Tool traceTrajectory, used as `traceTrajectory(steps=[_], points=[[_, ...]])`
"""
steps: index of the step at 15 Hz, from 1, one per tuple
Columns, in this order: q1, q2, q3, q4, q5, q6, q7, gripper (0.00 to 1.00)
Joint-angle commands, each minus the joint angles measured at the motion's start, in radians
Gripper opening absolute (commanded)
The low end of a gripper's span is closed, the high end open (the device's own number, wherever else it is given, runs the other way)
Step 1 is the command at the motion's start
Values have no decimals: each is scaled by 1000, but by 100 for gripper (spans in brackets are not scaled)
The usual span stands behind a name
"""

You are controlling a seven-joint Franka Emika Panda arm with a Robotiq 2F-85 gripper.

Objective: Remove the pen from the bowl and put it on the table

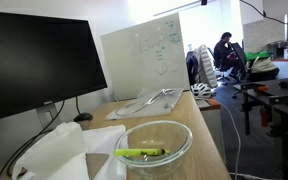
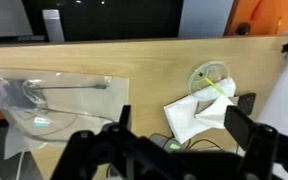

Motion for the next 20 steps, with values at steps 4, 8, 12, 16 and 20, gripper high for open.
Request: traceTrajectory(steps=[4, 8, 12, 16, 20], points=[[13, 34, 14, 6, 11, 7, -54, 100], [139, 213, 84, -7, 14, 115, -149, 100], [262, 495, 199, 19, 1, 330, -190, 100], [286, 754, 292, 114, -25, 473, -238, 100], [259, 963, 353, 251, -39, 528, -300, 100]])
